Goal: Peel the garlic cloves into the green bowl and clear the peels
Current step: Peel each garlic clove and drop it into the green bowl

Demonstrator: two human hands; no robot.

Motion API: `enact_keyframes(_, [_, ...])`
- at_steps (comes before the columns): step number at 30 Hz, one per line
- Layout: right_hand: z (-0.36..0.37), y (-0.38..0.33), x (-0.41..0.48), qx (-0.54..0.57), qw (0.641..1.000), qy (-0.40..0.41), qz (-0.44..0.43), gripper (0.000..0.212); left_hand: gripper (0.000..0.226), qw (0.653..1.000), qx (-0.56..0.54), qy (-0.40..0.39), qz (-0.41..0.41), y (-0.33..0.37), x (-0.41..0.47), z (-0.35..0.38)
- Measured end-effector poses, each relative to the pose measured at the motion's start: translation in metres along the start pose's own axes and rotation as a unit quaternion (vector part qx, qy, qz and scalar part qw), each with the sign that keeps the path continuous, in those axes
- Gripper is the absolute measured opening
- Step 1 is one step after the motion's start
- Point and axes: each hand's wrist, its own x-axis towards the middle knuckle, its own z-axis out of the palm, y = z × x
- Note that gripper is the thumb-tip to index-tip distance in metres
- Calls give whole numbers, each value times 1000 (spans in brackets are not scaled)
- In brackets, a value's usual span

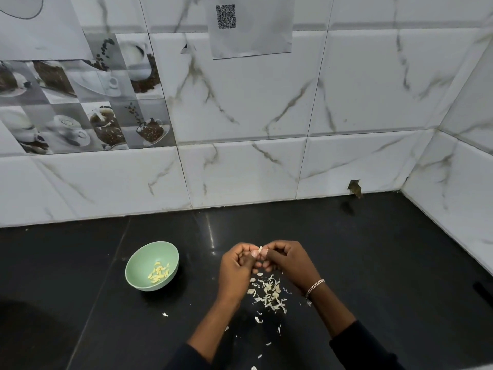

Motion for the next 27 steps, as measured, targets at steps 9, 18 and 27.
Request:
enact_keyframes(9, [1,-1,-2,-107,993,39,-33,11,10,1000,-1,-7,-12,6,-3,1])
enact_keyframes(18, [10,-2,-3,-211,968,120,-66,24,15,997,70,-11,12,9,-4,2])
enact_keyframes(27, [5,-4,-4,-217,973,55,-60,23,12,994,45,-91,-32,20,6,-9])
